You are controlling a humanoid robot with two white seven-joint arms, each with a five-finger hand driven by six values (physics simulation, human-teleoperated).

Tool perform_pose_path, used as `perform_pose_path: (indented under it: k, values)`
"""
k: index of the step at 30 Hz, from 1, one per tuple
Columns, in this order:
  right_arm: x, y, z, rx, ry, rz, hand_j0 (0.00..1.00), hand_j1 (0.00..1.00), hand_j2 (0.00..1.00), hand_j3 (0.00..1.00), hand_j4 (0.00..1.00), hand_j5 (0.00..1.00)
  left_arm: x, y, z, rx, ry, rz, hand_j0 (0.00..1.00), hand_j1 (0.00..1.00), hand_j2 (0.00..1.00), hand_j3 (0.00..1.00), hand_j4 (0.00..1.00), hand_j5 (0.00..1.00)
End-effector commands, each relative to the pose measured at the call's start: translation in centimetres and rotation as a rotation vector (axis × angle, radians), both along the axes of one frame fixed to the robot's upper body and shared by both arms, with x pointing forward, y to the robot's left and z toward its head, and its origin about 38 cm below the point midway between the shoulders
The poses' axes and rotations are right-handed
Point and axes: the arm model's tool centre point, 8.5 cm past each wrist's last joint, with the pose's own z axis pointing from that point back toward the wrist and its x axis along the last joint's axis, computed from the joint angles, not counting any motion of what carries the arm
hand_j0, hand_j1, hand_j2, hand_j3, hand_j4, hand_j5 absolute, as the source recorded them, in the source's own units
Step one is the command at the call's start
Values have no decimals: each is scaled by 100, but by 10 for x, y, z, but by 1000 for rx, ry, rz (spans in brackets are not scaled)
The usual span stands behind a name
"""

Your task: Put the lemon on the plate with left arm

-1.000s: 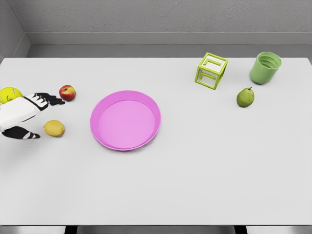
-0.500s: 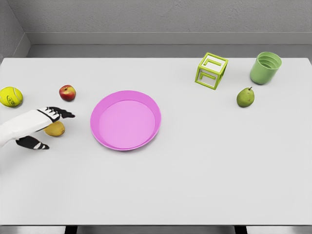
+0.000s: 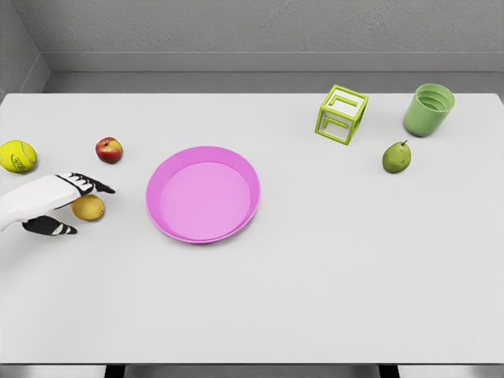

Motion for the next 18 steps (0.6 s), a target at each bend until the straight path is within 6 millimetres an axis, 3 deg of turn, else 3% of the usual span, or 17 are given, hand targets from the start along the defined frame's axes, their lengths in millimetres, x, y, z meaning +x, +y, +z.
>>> perform_pose_path:
  k: [1,4,18]
  values:
    - [0,0,0,0,0,0,100,100,100,100,100,100,0,2,-1,-3,4,8,86,86,86,86,86,86]
    - [0,0,0,0,0,0,100,100,100,100,100,100,0,1,-1,3,3,5,79,79,79,79,79,79]
    - [0,0,0,0,0,0,100,100,100,100,100,100,0,1,-1,4,5,2,70,70,70,70,70,70]
